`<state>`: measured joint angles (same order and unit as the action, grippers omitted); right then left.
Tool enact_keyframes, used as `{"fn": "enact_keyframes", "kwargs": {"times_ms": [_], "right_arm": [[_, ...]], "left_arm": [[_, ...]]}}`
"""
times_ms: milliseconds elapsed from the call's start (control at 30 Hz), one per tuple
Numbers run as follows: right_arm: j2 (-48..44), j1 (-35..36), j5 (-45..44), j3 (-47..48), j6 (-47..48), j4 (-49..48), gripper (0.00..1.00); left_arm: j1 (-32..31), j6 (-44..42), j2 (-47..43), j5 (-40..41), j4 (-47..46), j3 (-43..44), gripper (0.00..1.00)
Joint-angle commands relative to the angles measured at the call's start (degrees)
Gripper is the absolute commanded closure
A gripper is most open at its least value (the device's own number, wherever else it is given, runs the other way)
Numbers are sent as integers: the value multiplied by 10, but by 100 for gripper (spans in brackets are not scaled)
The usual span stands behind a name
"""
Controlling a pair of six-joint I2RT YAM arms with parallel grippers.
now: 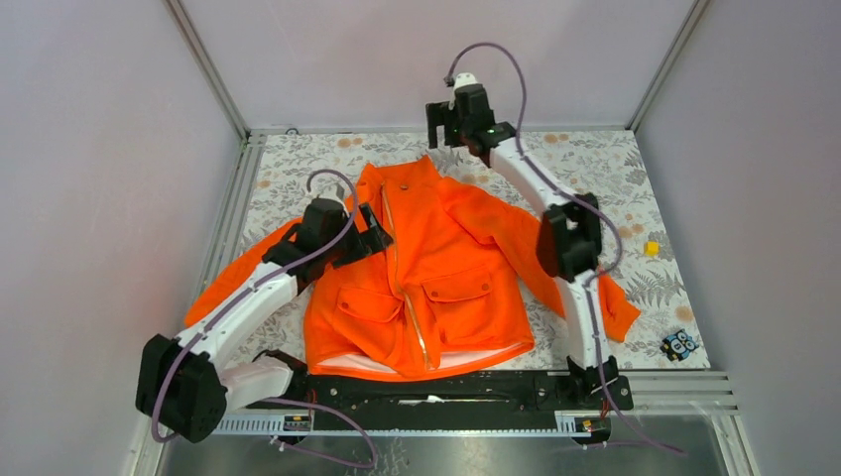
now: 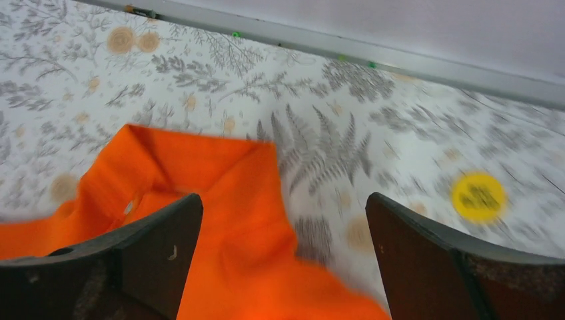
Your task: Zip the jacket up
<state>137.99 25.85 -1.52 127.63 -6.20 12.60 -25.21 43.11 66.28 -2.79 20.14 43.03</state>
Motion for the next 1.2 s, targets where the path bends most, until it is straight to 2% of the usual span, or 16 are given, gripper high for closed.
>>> {"fn": "enact_keyframes", "kwargs": {"times_ms": [0, 100, 233, 300, 400, 467, 533, 633, 733, 833, 967, 1000, 1033, 1067, 1100, 1167], "right_arm": [[-244, 17, -108, -138, -36, 100, 0], [-377, 17, -93, -293, -39, 91, 0], [-485, 17, 6, -442, -58, 62, 0], [-513, 17, 65, -501, -85, 16, 0], [-517, 19, 142, -582, -164, -105, 0], [-498, 46, 137, -631, -205, -209, 0], [-459, 71, 124, -635, -243, -270, 0], [-395, 115, 57, -616, -287, -336, 0], [-309, 154, -29, -551, -304, -324, 0], [-218, 176, -96, -458, -320, -254, 3], [-136, 188, -160, -359, -326, -168, 17], [-134, 188, -164, -366, -331, -168, 25], [-139, 187, -164, -385, -332, -180, 39], [-146, 188, -164, -411, -331, -197, 62], [-157, 187, -170, -436, -332, -212, 74], [-174, 177, -169, -486, -337, -238, 88]], "left_arm": [[4, -47, -57, -4, -10, 66, 1], [4, -55, -88, 16, -8, 91, 1], [10, -27, -87, 50, -29, 88, 1], [17, -7, -54, 34, -58, 83, 2], [35, 29, 3, 12, -77, 89, 17], [49, 36, 9, 25, -87, 84, 16], [73, 39, 12, 23, -85, 85, 8], [105, 25, 26, 14, -38, 111, 1], [125, -1, 31, 3, 15, 135, 1], [138, -35, 25, -2, 57, 152, 1], [141, -57, 16, -11, 71, 158, 1], [141, -57, 20, -16, 67, 155, 1], [141, -57, 26, -24, 63, 154, 1], [141, -58, 35, -32, 59, 153, 1], [142, -59, 43, -38, 55, 152, 2], [141, -61, 61, -46, 45, 154, 2]]}}
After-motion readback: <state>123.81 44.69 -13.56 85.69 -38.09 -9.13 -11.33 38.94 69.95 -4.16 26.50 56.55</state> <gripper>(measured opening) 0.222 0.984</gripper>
